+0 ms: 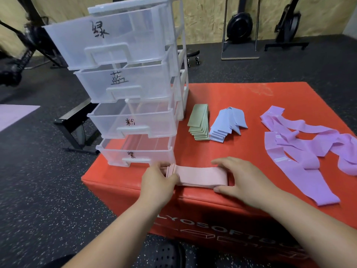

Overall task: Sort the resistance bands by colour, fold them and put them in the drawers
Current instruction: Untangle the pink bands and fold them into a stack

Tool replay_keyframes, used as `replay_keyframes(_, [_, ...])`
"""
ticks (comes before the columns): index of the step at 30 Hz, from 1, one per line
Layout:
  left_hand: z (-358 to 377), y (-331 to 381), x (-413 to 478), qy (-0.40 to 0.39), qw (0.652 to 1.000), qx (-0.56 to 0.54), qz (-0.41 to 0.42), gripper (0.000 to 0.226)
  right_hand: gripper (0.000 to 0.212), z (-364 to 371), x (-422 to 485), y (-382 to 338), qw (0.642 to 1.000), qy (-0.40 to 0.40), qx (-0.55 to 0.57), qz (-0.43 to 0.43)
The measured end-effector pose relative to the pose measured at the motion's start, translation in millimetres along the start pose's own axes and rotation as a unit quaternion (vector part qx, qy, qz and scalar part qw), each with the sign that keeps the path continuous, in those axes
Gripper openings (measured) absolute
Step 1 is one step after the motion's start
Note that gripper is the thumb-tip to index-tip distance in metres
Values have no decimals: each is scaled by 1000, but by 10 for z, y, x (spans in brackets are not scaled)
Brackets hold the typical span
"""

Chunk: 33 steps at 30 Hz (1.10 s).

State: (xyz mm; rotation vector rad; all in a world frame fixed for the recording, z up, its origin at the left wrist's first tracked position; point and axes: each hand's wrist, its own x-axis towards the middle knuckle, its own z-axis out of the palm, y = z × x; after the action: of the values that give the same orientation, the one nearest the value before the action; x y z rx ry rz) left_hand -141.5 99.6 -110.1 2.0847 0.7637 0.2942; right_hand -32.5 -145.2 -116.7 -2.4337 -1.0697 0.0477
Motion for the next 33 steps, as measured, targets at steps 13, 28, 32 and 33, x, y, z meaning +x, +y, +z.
replay_keyframes(13, [102, 71, -30, -12, 894, 208, 396, 44, 60, -273, 82, -120, 993, -23, -102, -62])
replay_keyframes(28, [416, 387, 135, -193, 954, -18, 231, 55, 44, -760, 427, -266, 974, -67, 210, -41])
replay_keyframes(32, [444, 446, 195, -186, 956, -62, 218, 56, 41, -807, 570, -261, 958, -66, 275, -42])
replay_keyframes(33, [448, 460, 212, -178, 957, -74, 216, 54, 41, -818, 606, -253, 954, -65, 291, -43])
